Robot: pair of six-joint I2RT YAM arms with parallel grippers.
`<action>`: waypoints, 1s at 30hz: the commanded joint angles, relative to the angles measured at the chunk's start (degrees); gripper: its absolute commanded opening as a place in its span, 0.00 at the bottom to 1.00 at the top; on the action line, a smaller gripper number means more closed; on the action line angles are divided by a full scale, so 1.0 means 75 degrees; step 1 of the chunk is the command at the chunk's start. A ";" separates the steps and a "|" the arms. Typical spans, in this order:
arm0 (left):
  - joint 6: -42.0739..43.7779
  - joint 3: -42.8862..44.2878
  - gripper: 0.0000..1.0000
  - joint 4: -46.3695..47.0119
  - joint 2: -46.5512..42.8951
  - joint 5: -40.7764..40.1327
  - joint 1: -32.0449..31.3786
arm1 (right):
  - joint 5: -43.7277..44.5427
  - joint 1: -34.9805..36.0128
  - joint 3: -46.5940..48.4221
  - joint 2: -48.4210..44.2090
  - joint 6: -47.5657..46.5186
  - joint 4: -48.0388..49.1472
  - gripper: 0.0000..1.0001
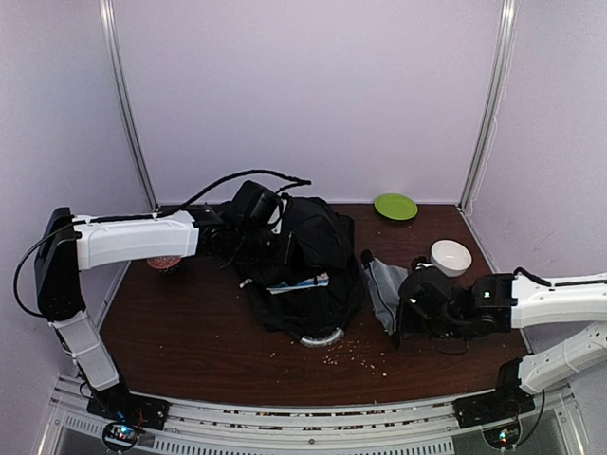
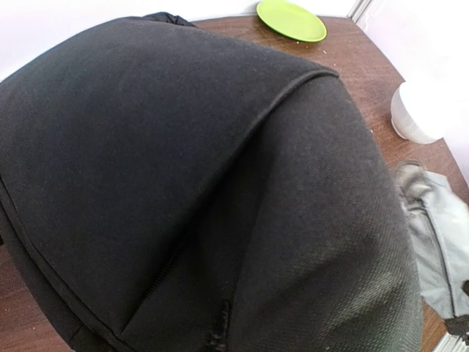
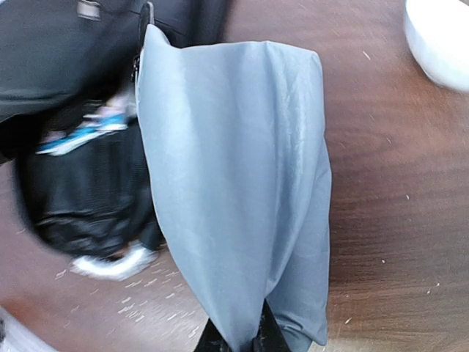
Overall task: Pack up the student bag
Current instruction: Pick up the personal item from the center of the board, then place the personal item in the student bag.
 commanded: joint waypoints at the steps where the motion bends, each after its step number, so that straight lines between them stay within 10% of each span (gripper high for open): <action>1: 0.0001 0.0483 0.00 -0.0016 -0.0161 -0.0151 0.0223 | -0.0420 0.0123 0.0271 -0.1314 -0.1403 0.0005 0.00; 12: -0.0395 0.0795 0.00 0.0723 -0.0448 0.0854 0.0264 | -0.3570 0.0233 0.0374 -0.1368 -0.2099 0.0438 0.00; 21: -0.0783 0.0714 0.00 0.1054 -0.0447 0.1571 0.0266 | -0.2410 0.0005 0.0299 -0.0164 -0.1141 0.2218 0.00; 30: -0.0841 0.0365 0.00 0.1253 -0.0741 0.1757 0.0254 | -0.0645 -0.0467 0.1698 0.1155 -0.1245 0.1071 0.00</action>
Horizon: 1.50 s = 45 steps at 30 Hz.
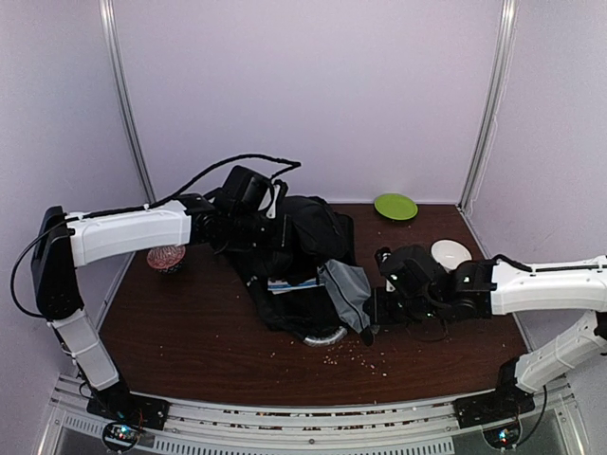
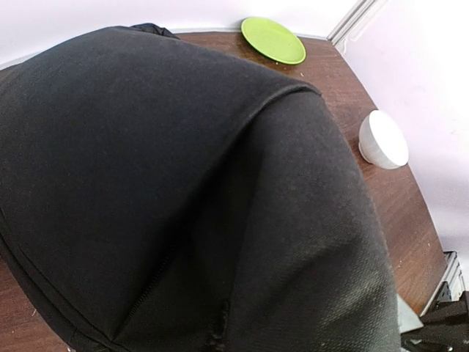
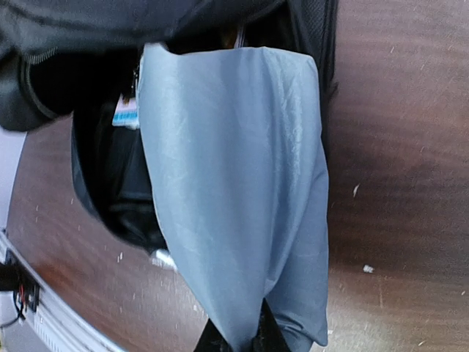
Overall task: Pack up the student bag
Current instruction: Place the personal item in the student bag.
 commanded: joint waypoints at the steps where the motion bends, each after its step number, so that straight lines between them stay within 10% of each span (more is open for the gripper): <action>1: -0.0226 -0.0037 0.00 0.1248 -0.0639 0.0710 -0.0090 | 0.1451 -0.0177 0.0812 0.0305 0.0004 -0.0066 0.00; 22: -0.0192 0.0016 0.00 0.1623 -0.0397 0.1557 -0.0184 | -0.1121 -0.0532 0.1675 0.2224 -0.0703 0.2065 0.00; 32: -0.0178 0.0085 0.00 0.1661 -0.0322 0.1726 -0.0308 | 0.1496 -0.0542 0.1751 0.1934 -0.1285 0.1399 0.00; 45: -0.0265 0.0818 0.00 0.1579 -0.0095 0.2393 -0.0548 | 0.2074 -0.0273 0.1154 0.1830 -0.2743 0.4540 0.00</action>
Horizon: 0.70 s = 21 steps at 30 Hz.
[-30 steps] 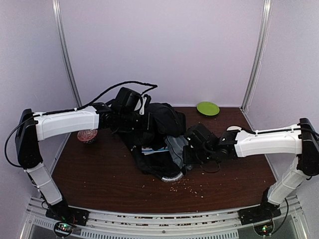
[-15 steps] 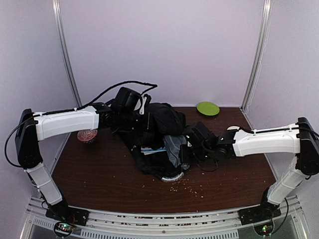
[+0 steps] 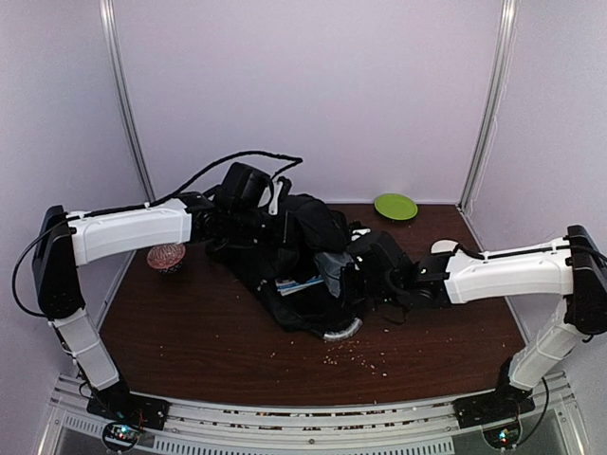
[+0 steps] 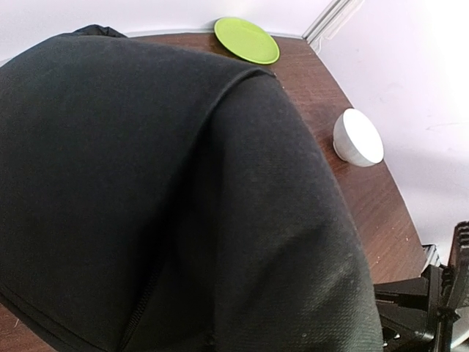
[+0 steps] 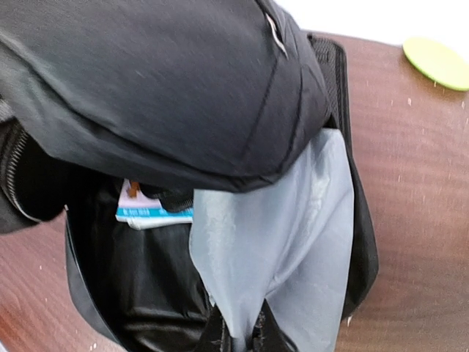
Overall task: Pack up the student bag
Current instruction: Place the personal item in the student bag.
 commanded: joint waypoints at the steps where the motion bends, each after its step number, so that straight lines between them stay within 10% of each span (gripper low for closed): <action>1: -0.0254 0.0805 0.00 0.1300 -0.0134 0.1728 -0.0604 | 0.0476 0.0057 -0.0080 -0.0172 -0.0764 0.2767 0.00; 15: -0.0472 0.1035 0.03 0.1012 0.0139 0.1764 -0.0674 | 0.0771 0.0228 -0.2336 -0.0918 -0.0930 0.3837 0.00; 21: 0.0110 0.1225 0.63 0.0164 0.0410 0.0961 -0.0724 | 0.0507 0.0216 -0.3019 -0.1287 -0.0827 0.3862 0.00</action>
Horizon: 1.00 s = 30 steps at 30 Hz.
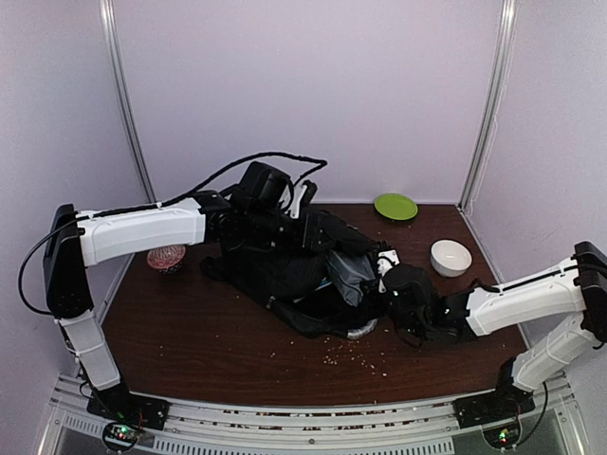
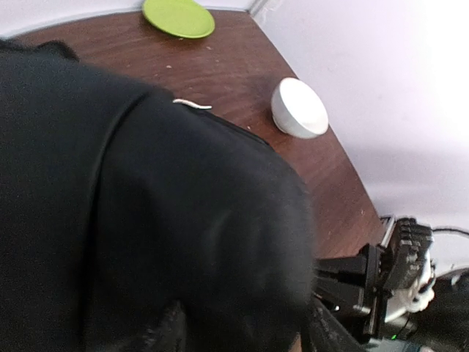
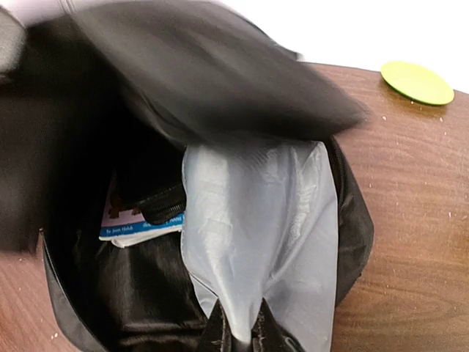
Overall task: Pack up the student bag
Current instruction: Place the personal item in the student bag.
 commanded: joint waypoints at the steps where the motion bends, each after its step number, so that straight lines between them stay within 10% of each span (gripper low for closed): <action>1: 0.0489 0.0526 0.70 0.0235 -0.0079 -0.0062 -0.0243 | -0.0208 0.0047 -0.0126 -0.0308 0.0030 0.0511 0.00; 8: 0.2079 0.1121 0.98 -0.0983 -0.0174 -0.1722 -0.0731 | -0.0364 0.0042 -0.0020 -0.0427 -0.0062 0.0671 0.00; 30: 0.5079 0.4184 0.86 -0.3810 0.2832 -0.4446 -0.1074 | -0.0671 -0.0142 -0.0074 -0.0704 0.0072 0.1109 0.00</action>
